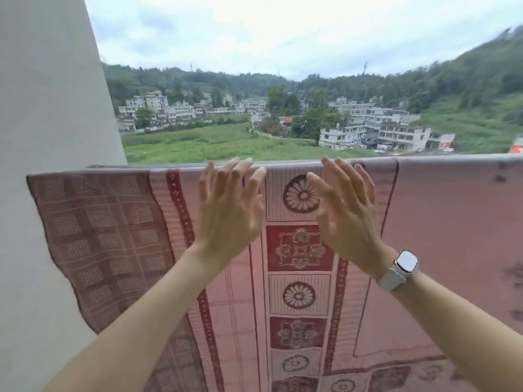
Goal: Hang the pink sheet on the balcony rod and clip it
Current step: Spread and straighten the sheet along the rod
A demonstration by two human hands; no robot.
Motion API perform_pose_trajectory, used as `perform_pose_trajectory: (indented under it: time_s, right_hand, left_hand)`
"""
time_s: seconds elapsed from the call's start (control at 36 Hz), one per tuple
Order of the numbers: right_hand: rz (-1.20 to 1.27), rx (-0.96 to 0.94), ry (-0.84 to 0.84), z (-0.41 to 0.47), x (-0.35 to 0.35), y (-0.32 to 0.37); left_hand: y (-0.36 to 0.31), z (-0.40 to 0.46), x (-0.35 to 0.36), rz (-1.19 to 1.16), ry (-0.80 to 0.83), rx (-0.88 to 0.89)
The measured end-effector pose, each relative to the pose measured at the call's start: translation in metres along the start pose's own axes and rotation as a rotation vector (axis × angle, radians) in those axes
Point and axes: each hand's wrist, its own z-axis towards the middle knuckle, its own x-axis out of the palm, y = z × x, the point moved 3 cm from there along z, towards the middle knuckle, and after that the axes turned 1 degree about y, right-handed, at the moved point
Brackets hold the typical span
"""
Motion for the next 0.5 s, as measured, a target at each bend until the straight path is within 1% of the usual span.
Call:
perform_pose_trajectory:
  time_s: [0.08, 0.14, 0.19, 0.25, 0.31, 0.36, 0.42, 0.44, 0.47, 0.5]
  right_hand:
    - [-0.114, 0.091, 0.025, -0.002, -0.023, -0.050]
    - [-0.151, 0.032, 0.117, -0.026, -0.031, -0.072]
    - [-0.164, -0.073, 0.262, -0.054, -0.041, -0.089]
    - [-0.170, -0.095, 0.328, -0.071, -0.061, -0.111]
    - [-0.172, 0.007, 0.297, -0.071, -0.088, -0.145]
    - [-0.194, 0.204, 0.257, -0.064, -0.113, -0.191]
    - [-0.242, 0.366, 0.276, -0.063, -0.134, -0.241]
    - [-0.268, 0.395, 0.316, -0.068, -0.141, -0.264]
    - [-0.285, 0.380, 0.370, -0.077, -0.147, -0.285]
    - [-0.293, 0.324, 0.421, -0.087, -0.153, -0.303]
  left_hand:
    - [-0.041, 0.029, 0.023, -0.016, 0.097, -0.030]
    - [-0.073, 0.033, 0.043, -0.026, 0.166, -0.019]
    - [-0.107, 0.035, 0.058, -0.004, 0.216, 0.025]
    - [-0.140, 0.047, 0.072, -0.023, 0.227, 0.087]
    - [-0.171, 0.066, 0.083, -0.057, 0.220, 0.117]
    - [-0.201, 0.088, 0.097, -0.056, 0.211, 0.113]
    - [-0.233, 0.107, 0.113, -0.059, 0.234, 0.086]
    - [-0.250, 0.114, 0.123, -0.059, 0.250, 0.073]
    - [-0.268, 0.120, 0.133, -0.054, 0.264, 0.067]
    - [-0.286, 0.125, 0.143, -0.042, 0.273, 0.067]
